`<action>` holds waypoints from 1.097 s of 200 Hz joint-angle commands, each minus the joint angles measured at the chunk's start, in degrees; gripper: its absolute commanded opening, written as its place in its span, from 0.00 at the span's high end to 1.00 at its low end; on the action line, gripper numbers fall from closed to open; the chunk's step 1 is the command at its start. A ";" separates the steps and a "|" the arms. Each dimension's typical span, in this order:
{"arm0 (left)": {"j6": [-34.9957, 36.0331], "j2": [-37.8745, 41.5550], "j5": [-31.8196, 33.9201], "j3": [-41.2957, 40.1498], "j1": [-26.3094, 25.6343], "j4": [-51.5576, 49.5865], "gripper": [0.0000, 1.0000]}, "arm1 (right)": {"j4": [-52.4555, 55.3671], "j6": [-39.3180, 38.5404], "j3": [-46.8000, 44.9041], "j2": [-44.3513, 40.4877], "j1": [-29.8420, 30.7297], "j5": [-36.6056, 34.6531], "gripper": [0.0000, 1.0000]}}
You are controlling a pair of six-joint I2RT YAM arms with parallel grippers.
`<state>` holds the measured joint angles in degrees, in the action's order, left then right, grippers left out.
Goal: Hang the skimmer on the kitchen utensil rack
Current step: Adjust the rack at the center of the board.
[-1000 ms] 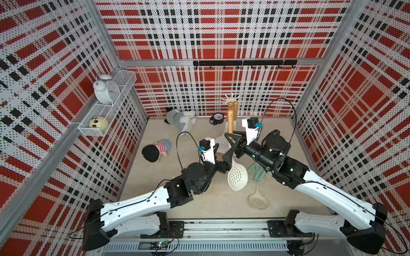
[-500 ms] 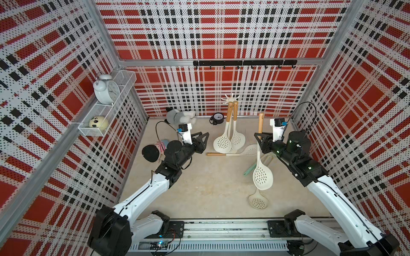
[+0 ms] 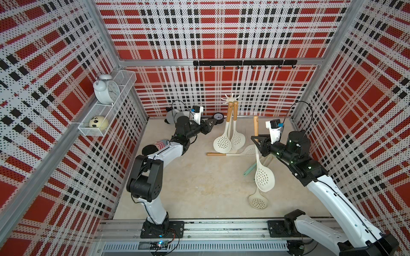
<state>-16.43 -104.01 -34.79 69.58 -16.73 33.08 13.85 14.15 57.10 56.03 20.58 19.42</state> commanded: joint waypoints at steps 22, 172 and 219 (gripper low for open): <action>3.01 -7.96 -5.01 6.22 -0.70 1.31 0.46 | -2.60 -1.58 1.79 -0.48 -2.07 -0.08 1.00; 10.65 -12.68 -7.25 10.85 -7.75 -6.50 0.44 | -0.38 -1.32 0.30 -3.10 -3.65 1.95 1.00; 11.75 -9.78 -4.71 5.05 -7.43 -6.30 0.43 | -0.73 -1.08 -0.49 -3.07 -3.74 2.08 1.00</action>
<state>-6.13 -116.88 -38.85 77.67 -23.79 27.27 14.11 12.73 57.08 54.08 17.41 20.78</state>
